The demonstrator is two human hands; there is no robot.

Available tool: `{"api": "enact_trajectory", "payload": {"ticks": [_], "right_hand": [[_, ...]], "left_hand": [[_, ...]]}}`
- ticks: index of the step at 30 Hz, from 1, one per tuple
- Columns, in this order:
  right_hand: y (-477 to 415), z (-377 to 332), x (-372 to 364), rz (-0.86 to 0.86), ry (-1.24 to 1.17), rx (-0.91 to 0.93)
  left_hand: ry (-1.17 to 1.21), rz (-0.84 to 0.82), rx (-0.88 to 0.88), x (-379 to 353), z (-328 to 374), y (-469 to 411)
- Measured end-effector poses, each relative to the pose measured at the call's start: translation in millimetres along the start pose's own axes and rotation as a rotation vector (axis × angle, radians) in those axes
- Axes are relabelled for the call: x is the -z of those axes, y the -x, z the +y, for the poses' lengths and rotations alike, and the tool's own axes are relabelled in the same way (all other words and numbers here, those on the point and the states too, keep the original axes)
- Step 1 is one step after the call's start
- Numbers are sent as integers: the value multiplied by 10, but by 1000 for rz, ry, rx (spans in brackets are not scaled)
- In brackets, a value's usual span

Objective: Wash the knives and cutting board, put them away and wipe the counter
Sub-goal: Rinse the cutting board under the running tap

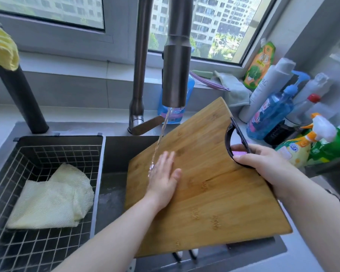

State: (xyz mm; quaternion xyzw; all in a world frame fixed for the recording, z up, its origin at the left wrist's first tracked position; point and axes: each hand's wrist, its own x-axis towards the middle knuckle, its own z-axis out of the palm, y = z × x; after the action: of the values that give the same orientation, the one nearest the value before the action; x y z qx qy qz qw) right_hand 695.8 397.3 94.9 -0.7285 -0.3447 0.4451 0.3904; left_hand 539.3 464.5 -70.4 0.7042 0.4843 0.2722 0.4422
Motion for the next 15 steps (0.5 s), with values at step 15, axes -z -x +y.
{"api": "enact_trajectory", "payload": {"ticks": [15], "right_hand": [[244,12,33,40,-39,54]], "left_hand": [[-42,59,96,-122,-251,595]]}}
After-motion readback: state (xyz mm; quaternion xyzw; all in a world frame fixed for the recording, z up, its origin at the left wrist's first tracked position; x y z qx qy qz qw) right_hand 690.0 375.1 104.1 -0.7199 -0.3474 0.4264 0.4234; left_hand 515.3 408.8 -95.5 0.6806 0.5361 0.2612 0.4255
